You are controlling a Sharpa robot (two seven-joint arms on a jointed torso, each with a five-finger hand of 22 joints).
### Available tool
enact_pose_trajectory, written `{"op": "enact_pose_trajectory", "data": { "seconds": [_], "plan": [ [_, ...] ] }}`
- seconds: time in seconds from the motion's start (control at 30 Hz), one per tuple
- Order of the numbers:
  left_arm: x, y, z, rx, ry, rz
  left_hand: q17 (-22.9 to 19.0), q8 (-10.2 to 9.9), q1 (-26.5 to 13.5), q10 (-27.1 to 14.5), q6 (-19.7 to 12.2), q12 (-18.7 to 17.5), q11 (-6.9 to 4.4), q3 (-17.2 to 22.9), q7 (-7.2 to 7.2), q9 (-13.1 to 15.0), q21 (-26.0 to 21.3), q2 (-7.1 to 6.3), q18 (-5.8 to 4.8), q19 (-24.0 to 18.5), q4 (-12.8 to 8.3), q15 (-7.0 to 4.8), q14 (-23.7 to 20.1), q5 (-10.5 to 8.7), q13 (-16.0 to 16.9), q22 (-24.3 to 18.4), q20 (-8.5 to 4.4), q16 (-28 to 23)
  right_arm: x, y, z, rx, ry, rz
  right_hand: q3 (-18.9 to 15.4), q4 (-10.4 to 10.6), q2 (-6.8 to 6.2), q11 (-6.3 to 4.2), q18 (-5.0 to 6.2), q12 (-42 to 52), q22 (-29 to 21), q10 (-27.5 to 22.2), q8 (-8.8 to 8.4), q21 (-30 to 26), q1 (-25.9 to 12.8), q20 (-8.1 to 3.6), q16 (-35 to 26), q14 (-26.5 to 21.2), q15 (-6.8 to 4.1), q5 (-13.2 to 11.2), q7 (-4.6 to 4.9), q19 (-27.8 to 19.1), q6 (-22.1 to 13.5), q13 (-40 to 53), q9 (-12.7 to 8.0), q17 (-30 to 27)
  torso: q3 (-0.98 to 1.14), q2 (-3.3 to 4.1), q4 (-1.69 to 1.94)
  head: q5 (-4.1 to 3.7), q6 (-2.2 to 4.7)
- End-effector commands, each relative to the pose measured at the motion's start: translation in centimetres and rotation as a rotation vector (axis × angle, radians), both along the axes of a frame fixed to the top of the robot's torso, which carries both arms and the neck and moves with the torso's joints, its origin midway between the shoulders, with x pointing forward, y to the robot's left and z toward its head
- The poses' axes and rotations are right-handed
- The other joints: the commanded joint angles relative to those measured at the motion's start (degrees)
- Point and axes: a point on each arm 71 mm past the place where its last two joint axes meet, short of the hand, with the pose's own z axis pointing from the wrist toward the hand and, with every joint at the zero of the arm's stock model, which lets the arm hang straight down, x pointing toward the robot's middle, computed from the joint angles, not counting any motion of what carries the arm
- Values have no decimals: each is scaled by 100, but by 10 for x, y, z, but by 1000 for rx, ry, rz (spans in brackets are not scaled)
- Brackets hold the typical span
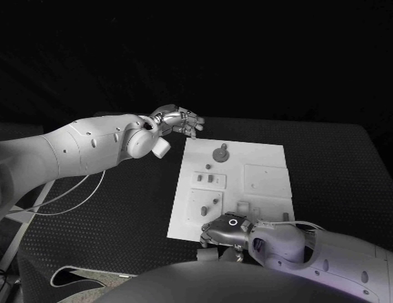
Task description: Assemble the parts on the task board
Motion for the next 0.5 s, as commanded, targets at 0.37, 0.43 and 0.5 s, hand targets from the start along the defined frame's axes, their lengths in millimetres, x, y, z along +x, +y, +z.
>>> {"op": "enact_pose_trajectory", "data": {
  "seconds": [0.37,0.43,0.5],
  "plan": [
    [-2,2,1,3,-3,-12,12,36,-74,-30,-40,-19,23,-18,8,-8,-28,-5,83,-1,36,39,9,2,-9,6,3,-22,1,-12,-5,-30,32,9,-388,-58,541,-26,22,50,19,40,79,-10,772,-17,145,32,-36,-5,-58,6,86,-10,53,30,36,37,-1,8,0],
    [-2,2,1,3,-2,-13,13,36,-75,-30,-40,-19,23,-18,9,-8,-29,-6,83,-2,36,39,9,2,-9,6,3,-22,0,-11,-5,-23,31,12,-543,-57,717,-32,22,46,28,64,99,-11,1049,-3,143,36,-38,0,-86,5,140,-19,60,36,34,33,-2,-3,0],
    [-2,1,1,3,-3,-14,13,36,-74,-31,-41,-19,23,-18,9,-8,-29,-6,84,-2,36,39,9,2,-9,7,2,-23,1,-11,-4,-16,27,10,-652,-55,828,-36,22,43,31,90,116,-17,1256,9,143,47,-38,5,-112,11,198,-26,60,38,31,33,1,-10,0]
  ]
}}
